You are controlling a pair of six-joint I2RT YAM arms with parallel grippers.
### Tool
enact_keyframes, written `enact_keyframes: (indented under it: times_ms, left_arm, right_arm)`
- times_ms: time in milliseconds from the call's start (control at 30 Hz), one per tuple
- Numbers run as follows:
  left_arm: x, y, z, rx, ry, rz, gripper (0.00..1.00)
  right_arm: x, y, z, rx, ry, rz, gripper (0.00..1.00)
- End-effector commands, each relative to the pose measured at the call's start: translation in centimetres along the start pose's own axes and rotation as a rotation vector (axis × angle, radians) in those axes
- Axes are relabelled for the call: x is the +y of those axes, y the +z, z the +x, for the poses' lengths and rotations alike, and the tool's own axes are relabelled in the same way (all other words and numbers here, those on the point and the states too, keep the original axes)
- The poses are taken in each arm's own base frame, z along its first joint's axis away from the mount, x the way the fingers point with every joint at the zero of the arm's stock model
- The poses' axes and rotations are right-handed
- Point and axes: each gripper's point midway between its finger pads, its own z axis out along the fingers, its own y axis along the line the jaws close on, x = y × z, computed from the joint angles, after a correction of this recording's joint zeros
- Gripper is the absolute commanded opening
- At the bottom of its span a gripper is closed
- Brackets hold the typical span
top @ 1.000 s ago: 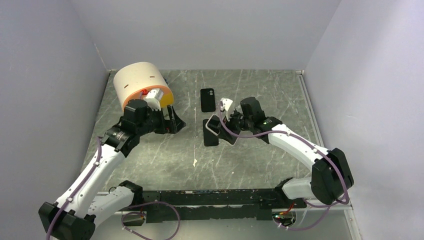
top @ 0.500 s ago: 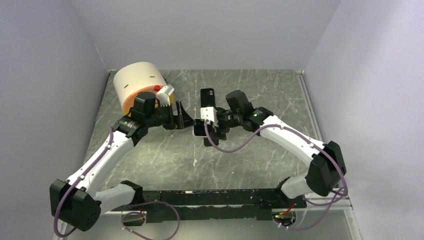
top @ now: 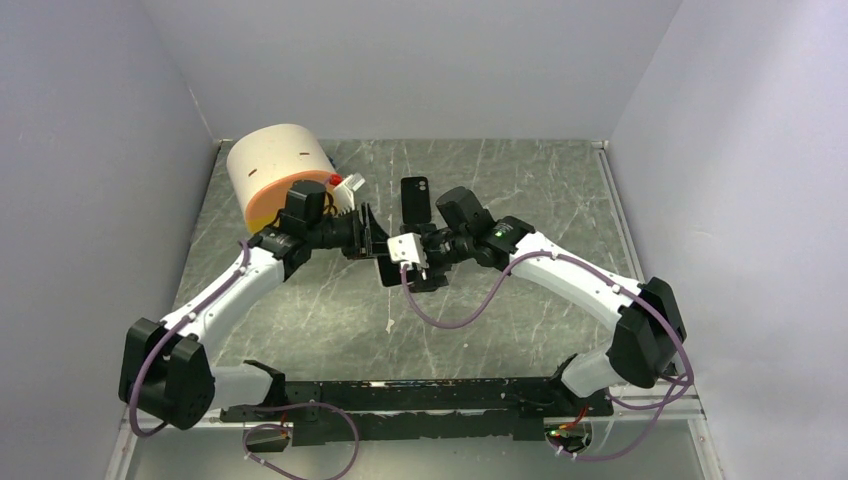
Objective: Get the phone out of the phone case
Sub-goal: Pick up the phone at the center of the board.
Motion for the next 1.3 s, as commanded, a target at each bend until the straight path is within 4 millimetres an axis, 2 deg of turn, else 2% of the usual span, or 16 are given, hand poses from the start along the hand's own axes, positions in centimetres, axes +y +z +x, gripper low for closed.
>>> enact_keyframes:
  times_ms: [0,233,467,533,700,733,800,867,1100,1267]
  left_arm:
    - [-1.6,0.3,0.5,0.049,0.002,0.115,0.47]
    - [-1.7,0.6,1.6,0.106,0.007,0.147,0.37]
    - [-1.9,0.5,2.1,0.130,0.018,0.163,0.05]
    - [-2.0,0.4,2.0,0.120,0.027,0.160,0.03]
    - [-2.2,-0.5,1.1,0.040,0.056,0.118,0.02]
    - [-2.1,-0.6,0.7,0.009,0.063,0.101,0.02]
    - [-2.1,-1.1,0.2,-0.039,0.067,0.084,0.02]
    - [-2.2,-1.6,-0.3,-0.082,0.072,0.078,0.03]
    - [-2.5,-3.5,-2.1,-0.254,0.119,0.051,0.02]
    - [-2.4,-4.3,-2.3,-0.296,0.151,0.036,0.03]
  right_arm:
    - [-2.8,-1.1,-3.9,-0.079,-0.142,0.069,0.00]
    - [-3.4,-1.0,-3.9,-0.065,-0.158,0.094,0.00]
    - [-3.9,-1.1,-4.2,-0.068,-0.175,0.125,0.00]
    - [-4.2,-1.2,-4.1,-0.064,-0.172,0.147,0.00]
    - [-4.7,-2.0,-4.2,-0.078,-0.150,0.234,0.16]
    - [-4.8,-2.2,-4.3,-0.086,-0.141,0.257,0.24]
    - [-4.9,-3.0,-4.3,-0.094,-0.129,0.309,0.32]
    - [-4.8,-3.7,-4.2,-0.100,-0.119,0.353,0.49]
    - [-4.7,-5.1,-2.8,-0.128,0.051,0.487,0.63]
    - [-4.2,-6.3,-2.5,-0.232,0.123,0.556,0.77]
